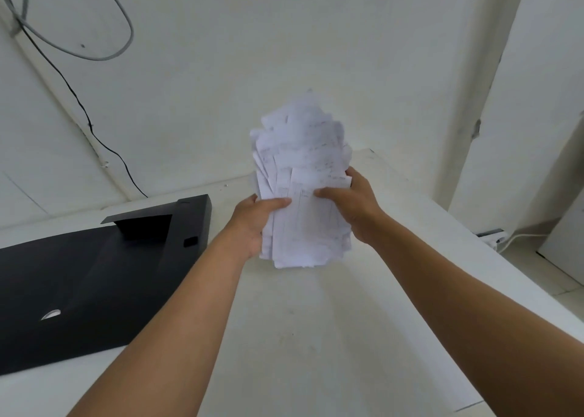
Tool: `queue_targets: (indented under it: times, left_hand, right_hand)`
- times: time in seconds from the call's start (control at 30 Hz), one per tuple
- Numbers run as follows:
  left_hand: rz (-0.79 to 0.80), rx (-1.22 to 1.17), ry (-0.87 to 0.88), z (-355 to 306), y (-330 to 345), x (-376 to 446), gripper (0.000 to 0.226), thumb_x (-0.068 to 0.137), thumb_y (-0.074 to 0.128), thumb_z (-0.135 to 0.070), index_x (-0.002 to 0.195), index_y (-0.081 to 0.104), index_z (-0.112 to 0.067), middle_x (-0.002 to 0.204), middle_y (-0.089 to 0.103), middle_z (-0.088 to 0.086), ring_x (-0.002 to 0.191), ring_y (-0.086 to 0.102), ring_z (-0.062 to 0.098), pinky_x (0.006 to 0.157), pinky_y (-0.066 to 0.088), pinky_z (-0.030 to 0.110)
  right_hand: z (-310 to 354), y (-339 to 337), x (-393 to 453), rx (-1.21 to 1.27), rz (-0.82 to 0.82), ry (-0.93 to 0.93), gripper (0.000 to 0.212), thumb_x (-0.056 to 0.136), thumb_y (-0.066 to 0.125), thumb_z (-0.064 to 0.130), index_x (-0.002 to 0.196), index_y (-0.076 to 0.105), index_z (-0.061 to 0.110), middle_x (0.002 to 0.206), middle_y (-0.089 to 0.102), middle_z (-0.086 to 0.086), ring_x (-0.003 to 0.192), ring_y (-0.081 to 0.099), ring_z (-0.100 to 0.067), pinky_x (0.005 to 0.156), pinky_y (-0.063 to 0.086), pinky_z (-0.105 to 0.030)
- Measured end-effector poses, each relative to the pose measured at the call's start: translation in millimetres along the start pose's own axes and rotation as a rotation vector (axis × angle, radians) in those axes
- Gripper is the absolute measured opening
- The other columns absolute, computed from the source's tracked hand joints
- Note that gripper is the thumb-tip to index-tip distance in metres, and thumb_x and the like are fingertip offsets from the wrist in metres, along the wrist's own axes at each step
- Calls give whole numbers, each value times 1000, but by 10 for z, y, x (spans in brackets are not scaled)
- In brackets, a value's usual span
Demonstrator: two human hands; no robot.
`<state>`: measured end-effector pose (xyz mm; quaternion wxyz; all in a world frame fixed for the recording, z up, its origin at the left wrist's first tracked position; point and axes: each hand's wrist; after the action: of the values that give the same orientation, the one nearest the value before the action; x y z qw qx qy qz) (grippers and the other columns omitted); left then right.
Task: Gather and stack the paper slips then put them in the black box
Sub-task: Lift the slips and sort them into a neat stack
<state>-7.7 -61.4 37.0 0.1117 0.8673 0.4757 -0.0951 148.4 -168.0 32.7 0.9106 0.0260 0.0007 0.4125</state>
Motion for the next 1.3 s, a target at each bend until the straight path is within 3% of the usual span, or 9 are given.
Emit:
queue_targets:
  times: [0.13, 0.23, 0.43, 0.57, 0.7, 0.9, 1.03, 1.17, 1.3]
  left_hand:
    - [73, 3, 217, -214, -1, -48, 30, 84, 78, -6, 113, 72, -12, 107, 78, 8, 97, 75, 26, 84, 60, 41]
    - [-36, 157, 320, -163, -17, -72, 26, 82, 83, -18, 106, 75, -19, 102, 79, -2, 94, 75, 16, 78, 59, 31]
    - [-162, 284, 458, 36, -21, -155, 14, 80, 85, -23, 87, 72, -26, 85, 75, -13, 78, 70, 3, 55, 49, 9]
    - [-156, 178, 529, -91, -35, -132, 30, 78, 86, -26, 104, 72, -26, 101, 77, -10, 93, 72, 6, 68, 55, 17]
    - [-175, 172, 440, 113, -105, -50, 45, 70, 91, -30, 108, 65, -26, 107, 75, -4, 101, 71, 16, 74, 55, 27]
    - [-201, 181, 485, 21, -65, -41, 27, 81, 82, -33, 102, 66, -28, 102, 74, -8, 96, 71, 13, 78, 58, 32]
    - [-173, 167, 407, 106, -130, -18, 45, 79, 85, -26, 119, 62, -23, 106, 75, -6, 94, 73, 11, 65, 57, 21]
    - [-182, 146, 385, 251, -143, -1, 52, 79, 84, -14, 125, 59, -18, 101, 75, -10, 83, 72, -1, 61, 53, 12]
    - [-185, -75, 390, 151, -121, 28, 40, 78, 83, -5, 116, 68, -9, 102, 79, 1, 95, 76, 18, 79, 60, 30]
  right_hand:
    - [97, -28, 50, 103, 23, -98, 51, 74, 86, 11, 120, 66, 19, 113, 76, 0, 103, 72, -21, 86, 60, -40]
    - [44, -29, 9, 28, 9, -168, 40, 76, 87, 15, 111, 69, 22, 105, 76, 4, 91, 73, -10, 78, 62, -30]
    - [-117, 30, -75, -108, 10, -249, 44, 80, 85, 14, 116, 64, 26, 108, 72, 9, 95, 71, -6, 87, 62, -40]
    - [86, 52, -104, -14, -55, -364, 57, 73, 92, 16, 117, 59, 33, 110, 70, 13, 97, 69, -1, 79, 61, -27]
    - [-117, 13, -154, -74, 16, -336, 50, 77, 86, 6, 103, 62, 41, 101, 73, 17, 94, 71, 2, 88, 62, -40]
    - [-31, 103, -45, -76, -3, -322, 54, 76, 83, 18, 123, 58, 24, 115, 68, 0, 105, 67, -15, 87, 61, -41]
    - [-152, 82, -35, -64, 21, -219, 66, 76, 85, 10, 131, 49, 21, 122, 65, 0, 111, 65, -17, 86, 59, -35]
    - [-287, 63, -81, -41, 29, -162, 57, 80, 79, 4, 129, 55, 20, 119, 70, -1, 110, 69, -21, 81, 61, -32]
    - [-120, 66, -52, 56, -15, -243, 53, 80, 83, 9, 127, 60, 21, 116, 72, 2, 102, 71, -12, 77, 62, -26]
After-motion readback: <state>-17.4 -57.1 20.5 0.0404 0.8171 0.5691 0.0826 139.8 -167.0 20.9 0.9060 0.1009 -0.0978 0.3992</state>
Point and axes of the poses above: each hand's wrist, its own x-axis towards the middle knuckle, its own y-axis out of the palm, z = x × y
